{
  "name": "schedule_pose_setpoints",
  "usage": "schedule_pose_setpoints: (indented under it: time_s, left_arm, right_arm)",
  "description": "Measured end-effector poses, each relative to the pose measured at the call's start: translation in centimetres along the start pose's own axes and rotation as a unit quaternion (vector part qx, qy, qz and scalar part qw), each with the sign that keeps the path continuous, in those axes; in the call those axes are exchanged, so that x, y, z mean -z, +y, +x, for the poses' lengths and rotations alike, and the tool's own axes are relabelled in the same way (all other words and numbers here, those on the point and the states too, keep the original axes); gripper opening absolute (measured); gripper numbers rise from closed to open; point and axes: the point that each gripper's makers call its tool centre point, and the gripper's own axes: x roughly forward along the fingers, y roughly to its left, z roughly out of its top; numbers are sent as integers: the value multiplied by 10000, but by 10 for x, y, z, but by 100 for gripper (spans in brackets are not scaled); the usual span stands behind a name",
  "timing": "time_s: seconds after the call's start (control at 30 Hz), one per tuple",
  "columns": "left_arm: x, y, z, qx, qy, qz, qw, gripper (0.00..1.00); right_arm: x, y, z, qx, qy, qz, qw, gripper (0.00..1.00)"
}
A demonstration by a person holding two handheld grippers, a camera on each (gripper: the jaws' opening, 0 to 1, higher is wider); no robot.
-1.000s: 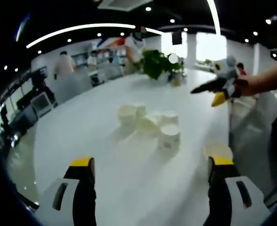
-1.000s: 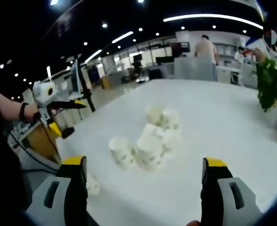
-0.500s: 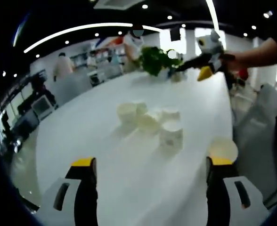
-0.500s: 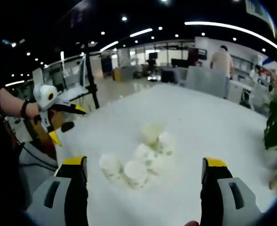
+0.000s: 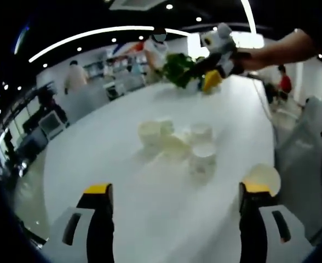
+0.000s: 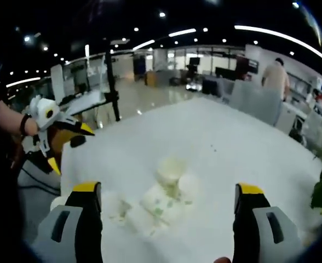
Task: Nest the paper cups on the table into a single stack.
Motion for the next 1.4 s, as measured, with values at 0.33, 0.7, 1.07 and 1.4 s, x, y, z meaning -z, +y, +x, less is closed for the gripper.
schedule_pose_setpoints:
  time_s: [0.33,0.7,1.07,1.4]
  left_arm:
    - [3,5,3,-42,-10,-201,9998,92]
    - [9,15,2,-151,55,-167,9997,94]
    - [12,18,2,-157,-29,-105,9998,91]
    - [17,12,2,-112,-79,-310,9994,90]
  right_arm:
    - [-2,2,49,-378,364,-424,9977,93]
    - [2,-5,104,-671,737,-753,9922,86]
    - [18,-1,135,-812,1035,-718,9887,75]
    - [23,-1,156,-899,1168,-714,9865,65]
